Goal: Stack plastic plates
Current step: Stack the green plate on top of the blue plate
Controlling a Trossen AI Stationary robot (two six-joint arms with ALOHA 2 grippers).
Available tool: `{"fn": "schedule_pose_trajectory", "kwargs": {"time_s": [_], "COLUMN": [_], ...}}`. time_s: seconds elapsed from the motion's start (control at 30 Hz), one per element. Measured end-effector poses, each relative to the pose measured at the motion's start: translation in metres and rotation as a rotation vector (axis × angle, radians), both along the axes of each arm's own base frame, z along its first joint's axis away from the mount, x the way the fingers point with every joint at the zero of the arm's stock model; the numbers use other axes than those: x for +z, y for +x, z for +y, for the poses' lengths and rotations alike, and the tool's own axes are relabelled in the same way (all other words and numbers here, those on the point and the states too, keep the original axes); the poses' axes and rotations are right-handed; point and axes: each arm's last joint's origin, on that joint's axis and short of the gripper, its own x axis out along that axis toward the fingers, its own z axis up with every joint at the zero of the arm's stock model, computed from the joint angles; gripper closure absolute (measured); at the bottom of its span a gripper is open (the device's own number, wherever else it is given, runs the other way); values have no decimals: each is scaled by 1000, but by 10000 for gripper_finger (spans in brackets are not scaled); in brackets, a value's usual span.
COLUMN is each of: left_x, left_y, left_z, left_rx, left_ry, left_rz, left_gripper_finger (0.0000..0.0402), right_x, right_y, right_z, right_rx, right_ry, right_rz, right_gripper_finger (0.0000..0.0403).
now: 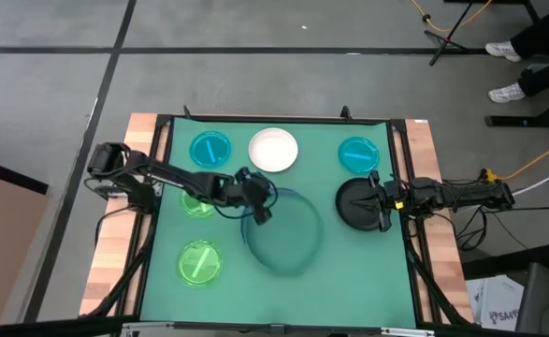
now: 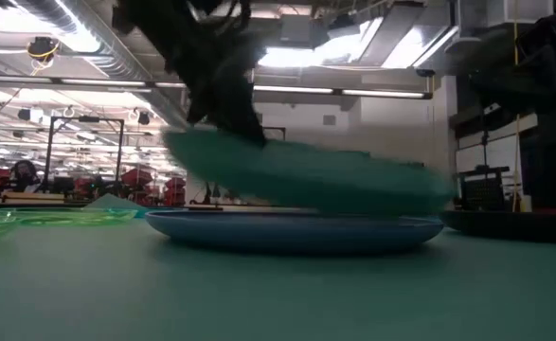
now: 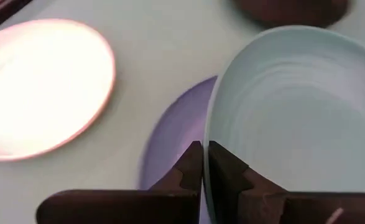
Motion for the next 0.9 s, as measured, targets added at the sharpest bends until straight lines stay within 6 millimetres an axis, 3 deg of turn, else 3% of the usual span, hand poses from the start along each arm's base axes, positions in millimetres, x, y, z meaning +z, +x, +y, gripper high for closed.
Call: {"fn": "schedule_pose_trajectory", "kwargs": {"time_s": [0.43,0.7,0.9], "left_x": [-28,-36,-36], "left_y": [-15,-17,-16], "left_z": [48,49,47], "left_rx": [-34,-66,-74], "left_ry": [-28,-60,-57], "left_rz": [28,21,17], "left_gripper_finger": [391,391,381], "right_x": [1,0,3], "right_y": [0,0,1], "right_z": [-3,-1,-2], "right_rx": [-89,-21,-77], "right_ry": [0,-10,-24], "right_rz": [-14,0,-30], "right_gripper_finger": [400,400,400]}}
